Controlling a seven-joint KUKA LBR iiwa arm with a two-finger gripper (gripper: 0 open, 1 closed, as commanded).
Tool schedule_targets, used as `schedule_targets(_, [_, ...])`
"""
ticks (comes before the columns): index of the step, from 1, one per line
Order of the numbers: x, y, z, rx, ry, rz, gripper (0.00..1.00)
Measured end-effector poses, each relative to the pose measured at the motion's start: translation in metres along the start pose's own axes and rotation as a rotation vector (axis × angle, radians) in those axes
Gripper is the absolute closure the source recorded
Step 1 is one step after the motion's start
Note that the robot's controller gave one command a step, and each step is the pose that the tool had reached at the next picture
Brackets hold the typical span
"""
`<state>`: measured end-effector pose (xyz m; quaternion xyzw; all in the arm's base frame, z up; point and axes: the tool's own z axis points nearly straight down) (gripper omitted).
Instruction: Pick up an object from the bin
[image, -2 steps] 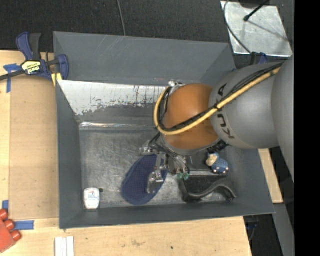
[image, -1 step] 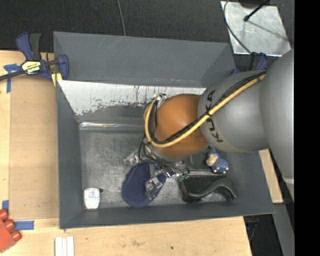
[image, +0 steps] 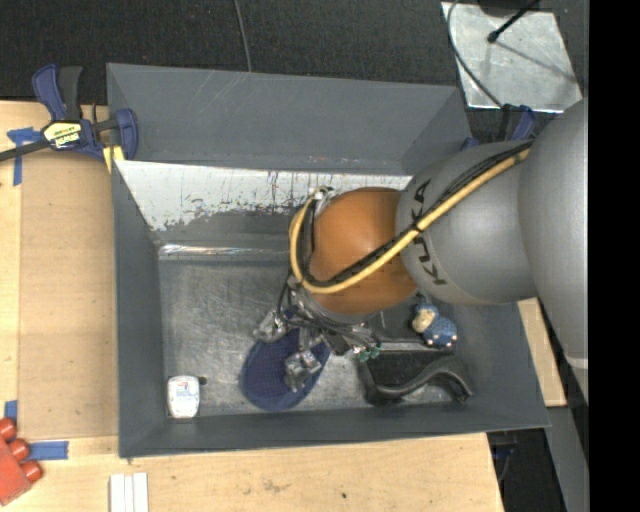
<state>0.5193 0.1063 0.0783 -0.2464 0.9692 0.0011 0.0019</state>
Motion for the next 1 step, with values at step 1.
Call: schedule_targets(1, [0.0085,-0.0400,-0.1636,0.007,-0.005,-0.269,1.00])
